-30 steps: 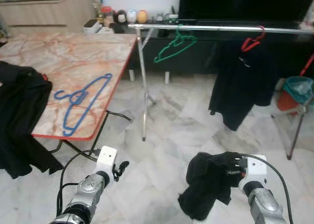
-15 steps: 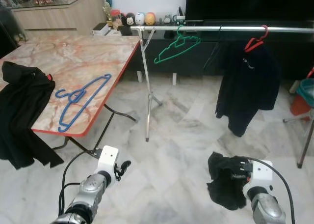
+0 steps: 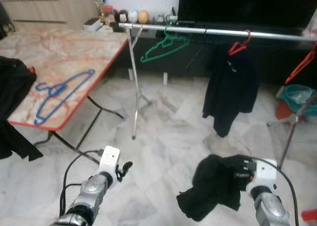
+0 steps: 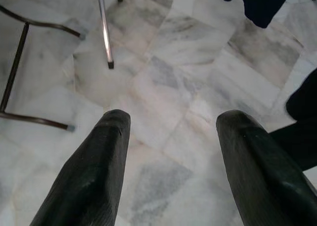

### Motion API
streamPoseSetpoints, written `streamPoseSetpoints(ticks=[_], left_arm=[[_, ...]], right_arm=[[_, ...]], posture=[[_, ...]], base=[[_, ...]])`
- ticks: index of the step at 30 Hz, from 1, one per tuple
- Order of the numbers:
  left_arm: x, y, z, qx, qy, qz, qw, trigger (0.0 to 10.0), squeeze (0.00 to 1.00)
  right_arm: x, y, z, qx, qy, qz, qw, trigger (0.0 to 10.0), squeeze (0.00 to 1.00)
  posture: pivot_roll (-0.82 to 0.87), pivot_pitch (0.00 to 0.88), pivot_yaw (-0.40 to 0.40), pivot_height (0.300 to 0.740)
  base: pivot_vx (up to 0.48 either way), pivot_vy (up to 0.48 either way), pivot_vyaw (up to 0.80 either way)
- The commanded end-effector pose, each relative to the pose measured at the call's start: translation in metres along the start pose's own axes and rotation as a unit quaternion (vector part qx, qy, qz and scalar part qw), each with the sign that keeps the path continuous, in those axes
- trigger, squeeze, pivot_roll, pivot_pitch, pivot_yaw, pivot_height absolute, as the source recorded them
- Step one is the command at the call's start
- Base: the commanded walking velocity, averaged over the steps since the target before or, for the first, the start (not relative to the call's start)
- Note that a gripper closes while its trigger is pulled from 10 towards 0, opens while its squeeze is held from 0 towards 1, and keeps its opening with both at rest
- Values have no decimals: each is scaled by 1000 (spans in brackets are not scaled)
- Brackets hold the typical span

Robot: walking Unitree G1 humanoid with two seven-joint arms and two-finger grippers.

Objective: Hang hanger

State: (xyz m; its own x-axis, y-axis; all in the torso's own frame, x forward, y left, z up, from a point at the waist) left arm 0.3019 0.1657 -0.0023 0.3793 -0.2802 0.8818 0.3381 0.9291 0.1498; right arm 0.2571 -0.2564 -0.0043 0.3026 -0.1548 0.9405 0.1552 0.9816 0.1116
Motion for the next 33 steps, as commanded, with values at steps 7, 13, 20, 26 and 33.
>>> streamPoseSetpoints(ticks=[7,13,20,26,33], left_arm=[[-1,3,1,-4,5,-7,1000,10000,0],[-2,2,1,-8,6,-7,1000,10000,0],[2,4,0,-8,1,-8,1000,10000,0],[2,5,0,-7,0,-7,1000,10000,0],[0,4,1,-8,0,-3,1000,10000,0]], right_arm=[[8,4,-4,13,-14,4,1000,10000,0],[7,3,-3,5,-13,-2,1000,10000,0],[10,4,-4,4,-22,-9,1000,10000,0],[8,4,-3,1,-24,-9,1000,10000,0],[9,1,-2,-9,-27,-11,1000,10000,0]], posture=[[-2,0,21,740],[-2,0,22,740],[0,0,25,740],[0,0,25,740],[-7,0,31,740]], base=[[0,-316,0],[0,-342,0],[0,-355,-484],[0,-356,0],[0,-358,0]])
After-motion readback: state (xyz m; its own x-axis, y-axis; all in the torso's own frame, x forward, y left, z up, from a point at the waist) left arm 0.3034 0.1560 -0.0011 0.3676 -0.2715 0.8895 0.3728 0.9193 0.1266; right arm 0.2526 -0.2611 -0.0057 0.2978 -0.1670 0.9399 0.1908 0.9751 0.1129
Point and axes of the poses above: a point about 5 cm out from each wrist's last joint towards the gripper, its own z axis pointing back from the gripper into the wrist, its own x axis along the axis of the wrist's last joint, y = z × x, the point moved 1 cm from there along -z, pointing out of the wrist towards the gripper, and after that the axes turned 7 degrees about -z, right-handed, at the moved point
